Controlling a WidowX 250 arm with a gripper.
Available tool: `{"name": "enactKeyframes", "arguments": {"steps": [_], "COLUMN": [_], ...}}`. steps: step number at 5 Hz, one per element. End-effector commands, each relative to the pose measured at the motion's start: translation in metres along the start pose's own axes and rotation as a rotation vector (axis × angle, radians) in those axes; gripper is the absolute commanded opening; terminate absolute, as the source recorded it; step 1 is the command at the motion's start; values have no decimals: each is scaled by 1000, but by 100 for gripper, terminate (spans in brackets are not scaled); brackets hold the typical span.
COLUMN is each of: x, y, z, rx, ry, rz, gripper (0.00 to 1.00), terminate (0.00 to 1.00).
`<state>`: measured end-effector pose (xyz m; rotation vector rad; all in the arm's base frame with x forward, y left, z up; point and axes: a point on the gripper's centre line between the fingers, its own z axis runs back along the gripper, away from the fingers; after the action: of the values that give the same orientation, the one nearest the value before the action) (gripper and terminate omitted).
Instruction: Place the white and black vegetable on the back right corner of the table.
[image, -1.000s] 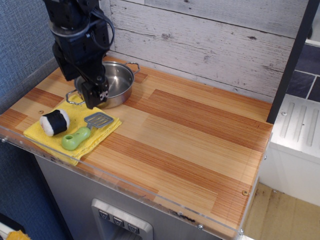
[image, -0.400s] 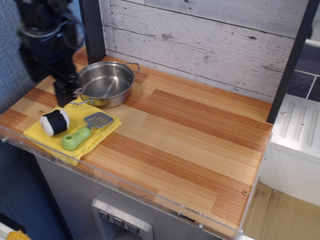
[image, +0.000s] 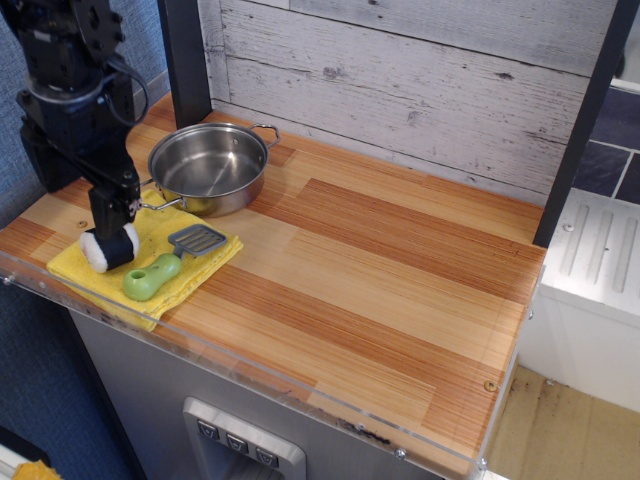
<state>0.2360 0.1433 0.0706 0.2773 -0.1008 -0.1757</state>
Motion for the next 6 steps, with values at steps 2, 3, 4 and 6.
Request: {"name": "enactKeyframes", "arguments": {"steps": [2, 3, 4, 6], "x": [12, 9, 2, -4], "y": [-14, -8, 4, 12], "z": [-22, -23, -25, -30], "rx": [-21, -8, 14, 28], "ry": [25, 40, 53, 65], "rz": [-18, 0, 40, 54], "gripper": [100, 100, 100, 0], "terminate": [0, 0, 0, 0]}}
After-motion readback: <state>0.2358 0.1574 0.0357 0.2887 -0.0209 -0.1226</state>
